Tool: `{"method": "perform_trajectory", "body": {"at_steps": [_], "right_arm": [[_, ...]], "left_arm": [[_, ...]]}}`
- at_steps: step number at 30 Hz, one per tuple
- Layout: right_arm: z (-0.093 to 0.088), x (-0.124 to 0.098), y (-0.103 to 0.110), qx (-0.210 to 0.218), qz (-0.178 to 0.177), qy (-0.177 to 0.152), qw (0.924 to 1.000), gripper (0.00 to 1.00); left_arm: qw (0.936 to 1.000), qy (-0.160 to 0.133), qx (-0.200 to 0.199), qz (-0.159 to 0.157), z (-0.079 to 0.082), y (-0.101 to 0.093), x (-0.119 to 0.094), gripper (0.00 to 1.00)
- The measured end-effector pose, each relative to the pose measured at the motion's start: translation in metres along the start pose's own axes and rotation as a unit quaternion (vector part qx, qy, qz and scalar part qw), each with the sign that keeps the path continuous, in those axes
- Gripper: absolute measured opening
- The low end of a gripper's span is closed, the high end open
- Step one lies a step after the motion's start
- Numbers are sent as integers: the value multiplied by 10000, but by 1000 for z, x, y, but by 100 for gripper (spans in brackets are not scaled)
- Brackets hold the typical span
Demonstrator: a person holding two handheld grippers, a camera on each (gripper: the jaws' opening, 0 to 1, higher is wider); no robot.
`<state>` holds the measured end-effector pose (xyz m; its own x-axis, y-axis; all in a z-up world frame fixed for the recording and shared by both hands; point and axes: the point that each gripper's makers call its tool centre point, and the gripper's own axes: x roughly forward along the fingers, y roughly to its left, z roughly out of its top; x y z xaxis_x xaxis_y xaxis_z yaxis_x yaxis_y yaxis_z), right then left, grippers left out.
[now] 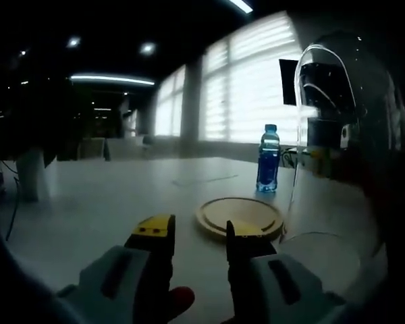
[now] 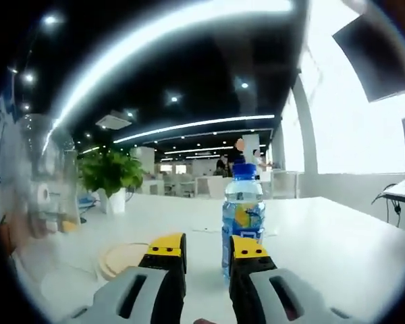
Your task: Open the cover put in the Mizone put the cover back on
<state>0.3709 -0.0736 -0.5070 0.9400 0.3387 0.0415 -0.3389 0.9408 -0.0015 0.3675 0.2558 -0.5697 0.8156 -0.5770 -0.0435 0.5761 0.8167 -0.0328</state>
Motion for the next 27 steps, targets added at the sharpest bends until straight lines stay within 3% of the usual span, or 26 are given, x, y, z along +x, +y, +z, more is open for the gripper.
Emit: {"method": "perform_trajectory", "body": {"at_steps": [12, 27], "right_arm": [[44, 22, -19, -218, -265, -215, 9992, 26], [57, 80, -46, -31, -433, 50, 9990, 29]], "left_arm": [[10000, 31, 9, 16, -1, -2, -1, 25], [9999, -12, 77, -66, 0, -6, -2, 25]]}}
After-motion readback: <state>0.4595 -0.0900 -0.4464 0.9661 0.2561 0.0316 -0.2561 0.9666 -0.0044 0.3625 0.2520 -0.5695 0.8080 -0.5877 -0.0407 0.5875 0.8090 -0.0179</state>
